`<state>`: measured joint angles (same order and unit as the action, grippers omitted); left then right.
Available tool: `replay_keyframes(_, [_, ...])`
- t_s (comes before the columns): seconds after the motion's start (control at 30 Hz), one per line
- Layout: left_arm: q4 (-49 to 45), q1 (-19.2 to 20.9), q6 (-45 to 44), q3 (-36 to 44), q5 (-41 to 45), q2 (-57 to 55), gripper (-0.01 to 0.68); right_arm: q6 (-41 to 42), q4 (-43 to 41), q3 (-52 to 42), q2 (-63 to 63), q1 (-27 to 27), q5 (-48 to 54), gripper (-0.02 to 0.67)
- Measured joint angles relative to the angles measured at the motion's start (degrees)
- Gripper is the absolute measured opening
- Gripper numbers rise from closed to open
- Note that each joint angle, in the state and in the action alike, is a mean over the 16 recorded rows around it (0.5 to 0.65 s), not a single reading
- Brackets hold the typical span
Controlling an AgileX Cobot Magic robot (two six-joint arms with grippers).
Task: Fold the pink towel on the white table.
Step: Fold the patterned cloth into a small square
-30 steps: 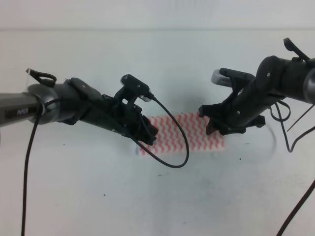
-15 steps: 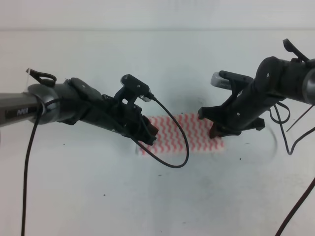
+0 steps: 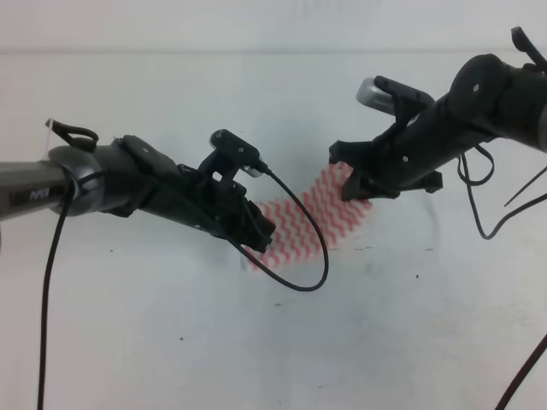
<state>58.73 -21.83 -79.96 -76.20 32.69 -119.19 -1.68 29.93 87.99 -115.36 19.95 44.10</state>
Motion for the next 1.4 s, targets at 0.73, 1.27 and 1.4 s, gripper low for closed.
replay_keyframes(0.73, [-0.2,0.0,-0.4,-0.1,0.5,0.4,0.000,3.2,6.1,0.7,-1.4,3.4,-1.6,-0.015])
replay_keyframes(1.27, [-3.7,4.6,0.4,0.0,11.5,5.2,0.000,3.6,5.9,0.7,-1.8,3.4,-1.7,-0.010])
replay_keyframes(1.4, [-2.8,5.9,0.5,0.0,14.3,4.3,0.000,3.9,5.9,0.7,-1.9,3.4,-1.8,-0.010])
